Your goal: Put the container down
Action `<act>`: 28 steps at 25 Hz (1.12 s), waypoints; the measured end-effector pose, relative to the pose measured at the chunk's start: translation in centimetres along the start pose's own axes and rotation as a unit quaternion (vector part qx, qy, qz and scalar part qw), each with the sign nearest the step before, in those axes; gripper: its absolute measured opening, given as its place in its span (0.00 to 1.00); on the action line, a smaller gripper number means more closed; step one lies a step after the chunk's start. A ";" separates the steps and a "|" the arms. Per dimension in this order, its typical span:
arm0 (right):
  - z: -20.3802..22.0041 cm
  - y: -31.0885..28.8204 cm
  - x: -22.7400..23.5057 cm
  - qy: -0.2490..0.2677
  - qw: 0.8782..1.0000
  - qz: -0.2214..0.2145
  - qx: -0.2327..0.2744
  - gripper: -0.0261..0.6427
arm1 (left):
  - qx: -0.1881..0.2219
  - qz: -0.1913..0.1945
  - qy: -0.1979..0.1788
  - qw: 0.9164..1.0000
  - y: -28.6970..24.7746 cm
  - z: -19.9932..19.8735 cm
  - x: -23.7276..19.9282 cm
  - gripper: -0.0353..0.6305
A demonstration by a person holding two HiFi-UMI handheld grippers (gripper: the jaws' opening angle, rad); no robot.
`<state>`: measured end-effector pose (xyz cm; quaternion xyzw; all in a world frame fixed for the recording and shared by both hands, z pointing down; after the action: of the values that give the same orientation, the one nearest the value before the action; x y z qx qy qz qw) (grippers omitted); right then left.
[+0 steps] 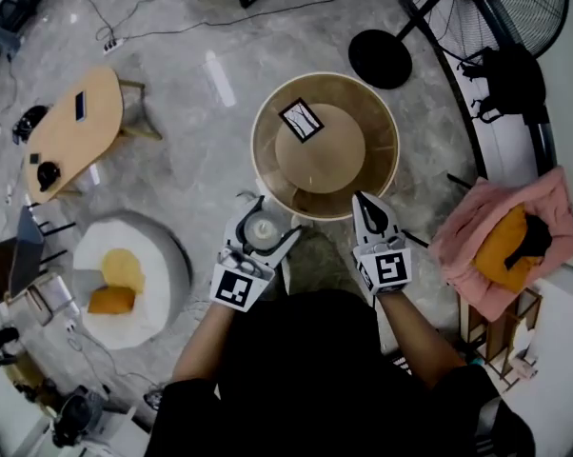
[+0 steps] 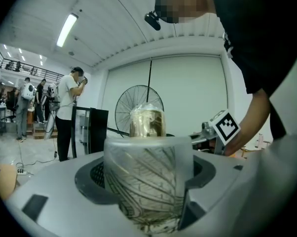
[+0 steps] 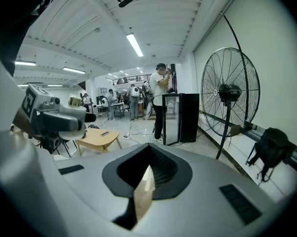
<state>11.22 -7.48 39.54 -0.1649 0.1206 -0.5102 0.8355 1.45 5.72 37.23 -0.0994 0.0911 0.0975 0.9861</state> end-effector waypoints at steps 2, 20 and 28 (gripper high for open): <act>0.2 -1.0 -0.1 -0.007 1.000 0.008 0.001 0.07 | -0.020 0.030 0.007 0.999 -1.7 2.0 -0.7 0.57; 12.7 -9.1 -1.9 -0.030 0.993 0.075 -0.084 0.07 | -0.071 0.160 -0.024 0.984 -13.6 22.1 -10.5 0.57; 20.7 -14.0 -2.3 -0.035 0.991 0.075 -0.107 0.07 | -0.082 0.151 -0.011 0.985 -17.8 33.6 -13.6 0.57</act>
<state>6.51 -8.24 64.20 -0.2614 0.1575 -0.4245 0.8525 -2.55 -6.58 75.44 -0.1642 0.0858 0.2537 0.9494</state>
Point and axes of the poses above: the fingertips, and each gripper's own axes: y backward along the fingers, x to its right, z out of its underside, the point moved 2 cm from there along y, backward along the fingers, and after that the axes turned 11 degrees about z, right-handed, at the moved point
